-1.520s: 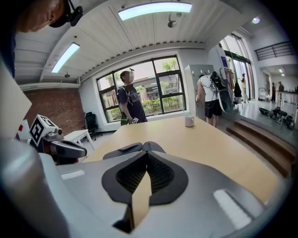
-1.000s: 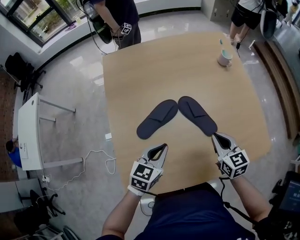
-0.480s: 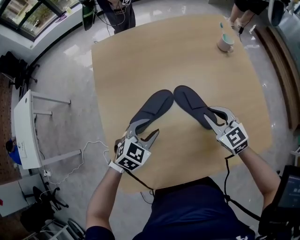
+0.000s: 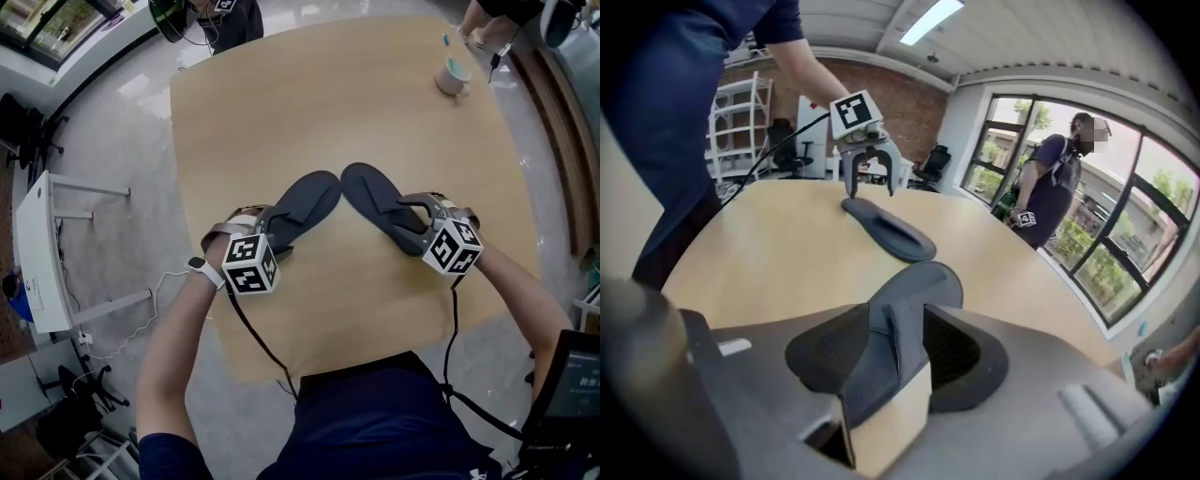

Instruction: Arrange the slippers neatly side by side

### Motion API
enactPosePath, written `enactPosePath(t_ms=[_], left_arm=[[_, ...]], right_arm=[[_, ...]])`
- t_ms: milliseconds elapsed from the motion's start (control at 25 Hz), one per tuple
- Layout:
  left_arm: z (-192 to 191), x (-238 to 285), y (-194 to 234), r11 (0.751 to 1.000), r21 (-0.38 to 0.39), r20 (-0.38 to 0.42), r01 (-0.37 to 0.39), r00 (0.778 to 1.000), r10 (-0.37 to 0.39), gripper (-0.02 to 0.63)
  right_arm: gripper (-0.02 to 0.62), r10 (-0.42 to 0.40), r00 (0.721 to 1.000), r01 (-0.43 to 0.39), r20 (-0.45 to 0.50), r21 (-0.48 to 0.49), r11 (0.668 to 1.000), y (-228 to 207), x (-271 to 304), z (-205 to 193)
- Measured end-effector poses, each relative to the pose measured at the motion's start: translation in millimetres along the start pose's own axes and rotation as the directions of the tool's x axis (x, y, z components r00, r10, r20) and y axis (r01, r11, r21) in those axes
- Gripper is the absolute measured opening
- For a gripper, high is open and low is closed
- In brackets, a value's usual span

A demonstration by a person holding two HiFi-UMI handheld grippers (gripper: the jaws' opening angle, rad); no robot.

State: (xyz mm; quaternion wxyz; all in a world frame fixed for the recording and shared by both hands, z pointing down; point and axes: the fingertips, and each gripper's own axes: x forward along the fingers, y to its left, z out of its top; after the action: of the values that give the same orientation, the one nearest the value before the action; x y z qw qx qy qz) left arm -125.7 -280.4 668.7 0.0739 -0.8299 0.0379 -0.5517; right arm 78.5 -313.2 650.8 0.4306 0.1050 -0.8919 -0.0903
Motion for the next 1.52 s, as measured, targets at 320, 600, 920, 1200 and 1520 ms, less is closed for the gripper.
enactPosePath(t_ms=[320, 600, 920, 1200, 1520], left_arm=[[-32.4, 23.9, -13.2, 0.949, 0.262, -0.23, 0.175, 0.966, -0.114, 0.357], [-41.2, 23.5, -14.1, 0.952, 0.15, -0.254, 0.267, 0.941, -0.224, 0.37], [-37.5, 32.3, -21.2, 0.964, -0.005, -0.202, 0.267, 0.944, -0.263, 0.368], [-33.2, 41.9, -25.3, 0.962, -0.114, -0.178, 0.247, 0.948, -0.264, 0.367], [-6.7, 53.0, -48.2, 0.934, -0.296, -0.068, 0.202, 0.97, -0.231, 0.365]], right_arm=[[0.284, 0.214, 0.963, -0.247, -0.166, -0.212, 0.946, 25.9, 22.4, -22.2], [0.284, 0.292, 0.945, -0.311, -0.149, -0.123, 0.942, 19.0, 28.5, -15.4], [0.284, 0.323, 0.93, -0.34, -0.174, -0.077, 0.937, 31.5, 33.4, -27.3], [0.281, 0.28, 0.95, -0.281, -0.14, 0.013, 0.96, 30.0, 40.5, -33.5], [0.279, 0.215, 0.97, -0.202, -0.115, 0.117, 0.972, 40.9, 41.2, -41.0]])
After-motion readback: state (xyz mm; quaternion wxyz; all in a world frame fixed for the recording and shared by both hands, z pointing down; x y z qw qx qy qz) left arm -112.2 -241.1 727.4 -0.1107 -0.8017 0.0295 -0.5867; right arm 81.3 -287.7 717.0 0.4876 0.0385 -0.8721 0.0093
